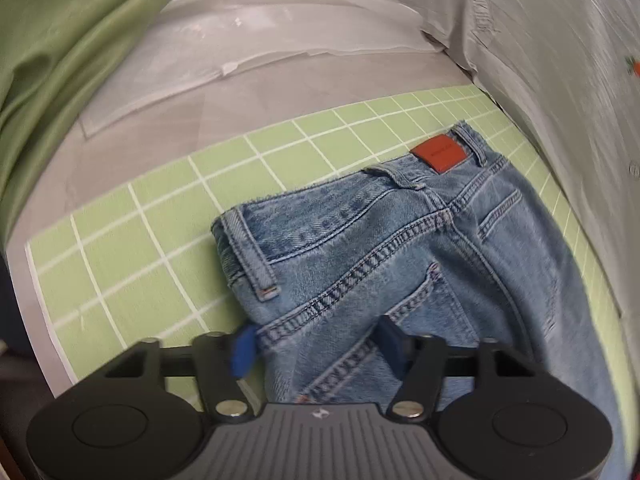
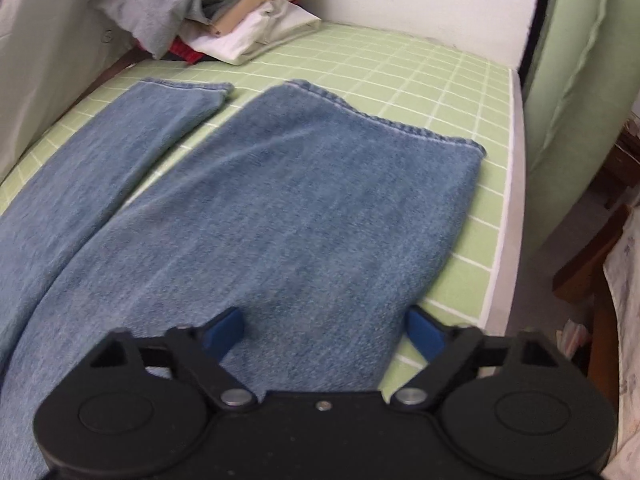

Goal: Fold clothes

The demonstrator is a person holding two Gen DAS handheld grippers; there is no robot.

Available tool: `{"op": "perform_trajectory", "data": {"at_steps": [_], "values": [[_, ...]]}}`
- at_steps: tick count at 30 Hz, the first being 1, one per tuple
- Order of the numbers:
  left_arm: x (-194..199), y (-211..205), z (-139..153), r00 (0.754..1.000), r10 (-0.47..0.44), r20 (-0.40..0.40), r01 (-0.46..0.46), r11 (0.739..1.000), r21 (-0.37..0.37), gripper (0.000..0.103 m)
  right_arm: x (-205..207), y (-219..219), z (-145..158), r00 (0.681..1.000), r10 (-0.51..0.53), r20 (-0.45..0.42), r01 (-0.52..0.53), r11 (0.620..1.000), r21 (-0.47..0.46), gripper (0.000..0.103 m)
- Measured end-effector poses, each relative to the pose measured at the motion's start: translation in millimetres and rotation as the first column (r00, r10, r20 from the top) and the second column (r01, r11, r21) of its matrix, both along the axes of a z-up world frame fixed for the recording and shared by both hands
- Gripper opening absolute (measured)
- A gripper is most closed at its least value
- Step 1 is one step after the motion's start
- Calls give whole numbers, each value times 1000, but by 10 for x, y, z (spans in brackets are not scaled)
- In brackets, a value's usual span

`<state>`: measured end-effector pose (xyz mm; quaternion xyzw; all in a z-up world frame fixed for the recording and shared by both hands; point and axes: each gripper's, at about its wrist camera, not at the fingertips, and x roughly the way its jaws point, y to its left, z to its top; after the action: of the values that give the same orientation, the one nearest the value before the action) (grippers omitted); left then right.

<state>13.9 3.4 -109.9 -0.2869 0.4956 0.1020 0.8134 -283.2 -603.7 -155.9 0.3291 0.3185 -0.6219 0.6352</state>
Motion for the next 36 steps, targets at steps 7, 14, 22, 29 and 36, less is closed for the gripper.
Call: {"op": "perform_trajectory", "data": {"at_steps": [7, 14, 22, 29, 36], "values": [[-177, 61, 269, 988, 101, 113, -88, 990, -113, 11, -196, -87, 123, 976, 21, 216, -32, 998, 47, 8], [-318, -49, 847, 944, 132, 303, -115, 991, -73, 9, -173, -1, 746, 938, 212, 275, -176, 973, -150, 8], [-373, -212, 1409, 889, 186, 418, -185, 982, -45, 9, -113, -214, 1628, 837, 363, 409, -227, 911, -344, 7], [-168, -353, 1469, 876, 210, 434, -233, 973, -1, 9, 63, -417, 1504, 849, 372, 375, -254, 910, -328, 7], [468, -651, 1350, 896, 184, 405, -218, 975, 40, 9, 644, -891, 1414, 863, 378, 336, -295, 916, -272, 7]]}}
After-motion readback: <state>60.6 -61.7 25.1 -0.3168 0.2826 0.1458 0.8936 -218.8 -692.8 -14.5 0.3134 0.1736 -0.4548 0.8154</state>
